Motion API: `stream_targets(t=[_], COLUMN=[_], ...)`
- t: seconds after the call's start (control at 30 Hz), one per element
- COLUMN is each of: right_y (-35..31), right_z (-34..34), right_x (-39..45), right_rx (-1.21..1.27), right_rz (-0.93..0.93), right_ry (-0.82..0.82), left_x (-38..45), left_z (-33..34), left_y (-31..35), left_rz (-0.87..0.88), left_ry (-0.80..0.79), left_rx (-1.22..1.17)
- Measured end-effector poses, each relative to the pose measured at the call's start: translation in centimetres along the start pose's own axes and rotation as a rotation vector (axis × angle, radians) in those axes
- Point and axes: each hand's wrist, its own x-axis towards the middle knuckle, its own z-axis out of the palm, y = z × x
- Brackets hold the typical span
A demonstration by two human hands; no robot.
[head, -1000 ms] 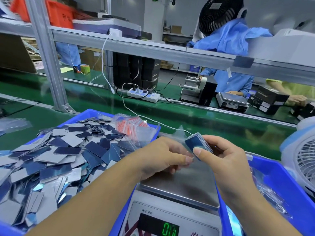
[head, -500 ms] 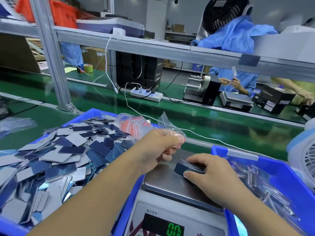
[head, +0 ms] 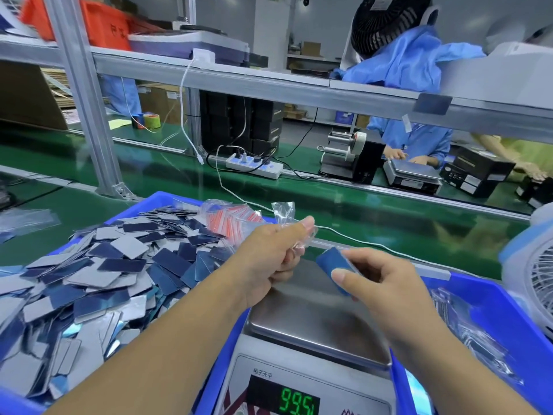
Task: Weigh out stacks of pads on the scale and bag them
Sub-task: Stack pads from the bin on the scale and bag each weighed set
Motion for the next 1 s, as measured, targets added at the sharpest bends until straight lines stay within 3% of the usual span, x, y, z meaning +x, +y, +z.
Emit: stream_targets(t=[0.17, 0.33, 0.53, 0.73, 1.0], right_y=[-0.29, -0.24, -0.11, -0.07, -0.38], right_z=[0.37, 0.48, 0.95, 0.77, 0.03], right_x=[-0.21, -0.28, -0.42, -0.32, 0.04], right_rx=[0.254, 0.193, 0.094, 0.323, 0.295], right_rz=[-0.031, -0.031, -0.052, 0.123, 0.191], right_ry=[0.008, 0.062, 0.168, 0.037, -0.014], left_x=[-0.1, -0.31, -0.19, -0.31, -0.51], left_z=[0.42, 0.67, 0.72, 0.6, 0.09], left_y=[-0.14, -0.43, -0.72, -0.57, -0.45], left_rz=[-0.034, 0.054, 0.065, 0.095, 0.082], left_ry=[-0.071, -0.181, -0.197, -0.232, -0.269], left_rx=[-0.033, 0.068, 0.065, 0.055, 0.071])
